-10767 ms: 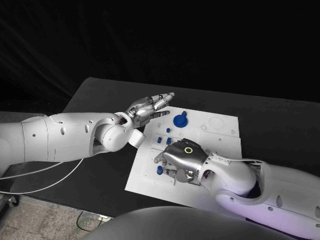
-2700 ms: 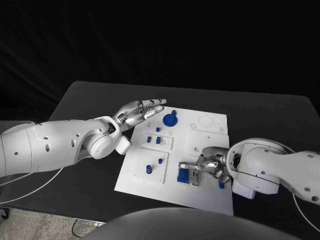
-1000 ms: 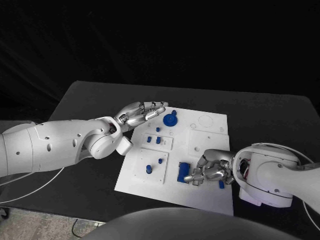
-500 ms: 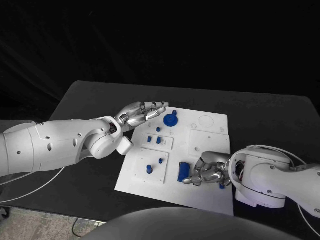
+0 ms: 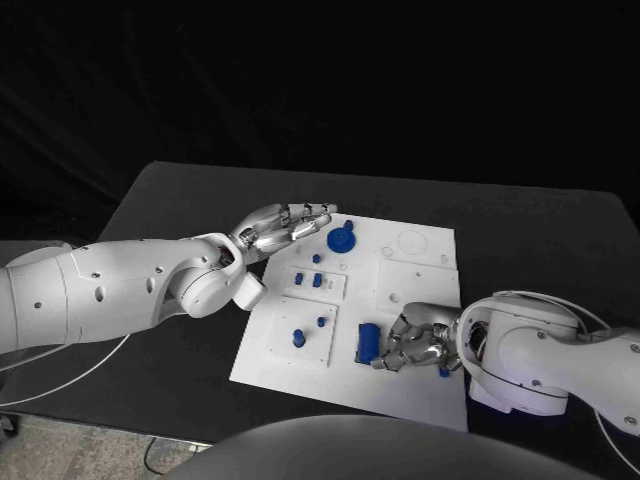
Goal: Assemble the parts on the task board
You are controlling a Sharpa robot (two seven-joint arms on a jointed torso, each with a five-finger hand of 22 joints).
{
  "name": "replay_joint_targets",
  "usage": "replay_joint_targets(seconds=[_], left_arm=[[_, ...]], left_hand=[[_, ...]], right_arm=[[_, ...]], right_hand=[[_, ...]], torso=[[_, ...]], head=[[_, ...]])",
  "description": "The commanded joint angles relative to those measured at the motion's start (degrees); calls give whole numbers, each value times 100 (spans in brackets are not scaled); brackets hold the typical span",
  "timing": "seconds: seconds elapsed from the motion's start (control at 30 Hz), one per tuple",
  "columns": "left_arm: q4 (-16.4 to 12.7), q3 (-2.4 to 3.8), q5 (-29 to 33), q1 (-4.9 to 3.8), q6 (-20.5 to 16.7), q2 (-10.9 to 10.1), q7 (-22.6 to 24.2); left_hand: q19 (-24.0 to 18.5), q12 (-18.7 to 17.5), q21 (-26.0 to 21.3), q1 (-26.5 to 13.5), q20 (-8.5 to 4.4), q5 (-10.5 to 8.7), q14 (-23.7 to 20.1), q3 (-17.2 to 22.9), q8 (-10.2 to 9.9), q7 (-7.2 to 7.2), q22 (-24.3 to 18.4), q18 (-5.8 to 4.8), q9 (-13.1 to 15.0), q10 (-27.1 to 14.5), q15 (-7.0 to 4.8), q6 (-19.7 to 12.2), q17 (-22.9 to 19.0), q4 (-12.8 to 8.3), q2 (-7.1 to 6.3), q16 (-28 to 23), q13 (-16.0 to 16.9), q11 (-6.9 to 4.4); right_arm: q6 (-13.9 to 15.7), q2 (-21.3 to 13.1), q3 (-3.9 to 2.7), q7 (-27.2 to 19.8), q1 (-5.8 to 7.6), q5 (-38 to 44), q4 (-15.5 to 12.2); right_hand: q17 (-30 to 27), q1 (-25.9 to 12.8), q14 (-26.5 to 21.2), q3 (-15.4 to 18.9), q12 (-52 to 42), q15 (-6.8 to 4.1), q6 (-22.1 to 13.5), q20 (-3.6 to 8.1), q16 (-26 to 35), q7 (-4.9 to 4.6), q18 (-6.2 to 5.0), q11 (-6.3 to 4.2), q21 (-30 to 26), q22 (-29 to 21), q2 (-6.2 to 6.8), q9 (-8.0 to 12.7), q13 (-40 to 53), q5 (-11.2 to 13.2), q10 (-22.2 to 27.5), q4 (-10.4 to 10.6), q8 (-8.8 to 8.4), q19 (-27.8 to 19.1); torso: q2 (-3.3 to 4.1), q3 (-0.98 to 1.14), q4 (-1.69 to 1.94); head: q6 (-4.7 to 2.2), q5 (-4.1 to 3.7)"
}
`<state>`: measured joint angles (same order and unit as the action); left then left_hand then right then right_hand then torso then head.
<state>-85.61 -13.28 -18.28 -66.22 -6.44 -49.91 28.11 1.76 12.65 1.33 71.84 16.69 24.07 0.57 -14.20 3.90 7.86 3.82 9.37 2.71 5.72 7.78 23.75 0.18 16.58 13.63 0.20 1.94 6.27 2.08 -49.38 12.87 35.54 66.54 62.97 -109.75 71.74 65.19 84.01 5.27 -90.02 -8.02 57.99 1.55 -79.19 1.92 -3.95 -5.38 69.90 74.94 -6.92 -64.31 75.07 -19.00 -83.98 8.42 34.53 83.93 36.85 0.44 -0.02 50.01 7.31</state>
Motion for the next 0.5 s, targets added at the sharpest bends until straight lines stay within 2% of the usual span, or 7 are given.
replay_joint_targets(seconds=[0.03,0.1,0.13,0.23,0.33,0.5], left_arm=[[-1,2,25,8,115,11,50],[-1,2,25,8,119,10,45],[0,2,25,8,120,9,44],[1,2,26,8,121,6,43],[3,2,26,8,122,5,42],[1,2,26,8,125,6,42]], left_hand=[[16,24,23,45,10,25,18,27,36,0,9,76,8,9,41,30,10,-4,10,13,7,48],[18,27,24,47,11,27,19,28,37,1,12,76,8,11,41,34,10,-4,11,13,8,49],[18,27,24,47,11,27,19,28,37,1,12,76,8,11,41,34,10,-4,11,13,8,49],[21,27,26,49,11,28,22,30,38,1,16,76,8,11,43,34,11,-4,12,15,8,49],[21,27,26,49,11,28,22,30,38,1,16,76,8,11,43,34,11,-4,12,15,8,49],[23,29,28,52,11,29,23,32,42,3,18,77,9,13,45,47,11,-3,15,15,8,50]], right_arm=[[121,-10,-6,33,1,71,24],[91,-9,-6,33,1,72,26],[76,-7,-6,34,0,72,28],[28,1,-6,39,-1,72,34],[-41,18,-6,48,-3,75,42],[-162,59,-6,60,-12,87,68]], right_hand=[[-9,113,302,-134,2,-46,11,33,17,26,3,-34,41,991,-26,27,1493,-548,-602,-17,-71,78],[-11,122,302,-234,2,-48,18,33,15,28,4,-38,44,991,27,39,1493,-834,-602,-20,-116,77],[-15,125,302,-265,2,-48,20,33,17,29,5,-38,44,991,48,40,1493,-888,-602,-23,-127,76],[-16,108,302,-295,2,-49,34,31,16,28,6,-35,46,991,93,40,1493,-834,-602,-16,-138,76],[-25,76,300,-322,2,-50,103,29,18,29,7,-33,51,991,231,21,1493,-118,-602,-19,-142,74],[-47,-83,296,-206,2,-33,166,20,27,3,5,-16,41,987,418,-25,1493,794,-602,43,-138,69]], torso=[[-2,3,3],[-4,2,2],[-5,2,4],[-5,0,3],[-3,0,4],[0,-2,8]], head=[[-1,17],[-1,16],[-1,12],[-1,9],[-1,14],[-1,17]])
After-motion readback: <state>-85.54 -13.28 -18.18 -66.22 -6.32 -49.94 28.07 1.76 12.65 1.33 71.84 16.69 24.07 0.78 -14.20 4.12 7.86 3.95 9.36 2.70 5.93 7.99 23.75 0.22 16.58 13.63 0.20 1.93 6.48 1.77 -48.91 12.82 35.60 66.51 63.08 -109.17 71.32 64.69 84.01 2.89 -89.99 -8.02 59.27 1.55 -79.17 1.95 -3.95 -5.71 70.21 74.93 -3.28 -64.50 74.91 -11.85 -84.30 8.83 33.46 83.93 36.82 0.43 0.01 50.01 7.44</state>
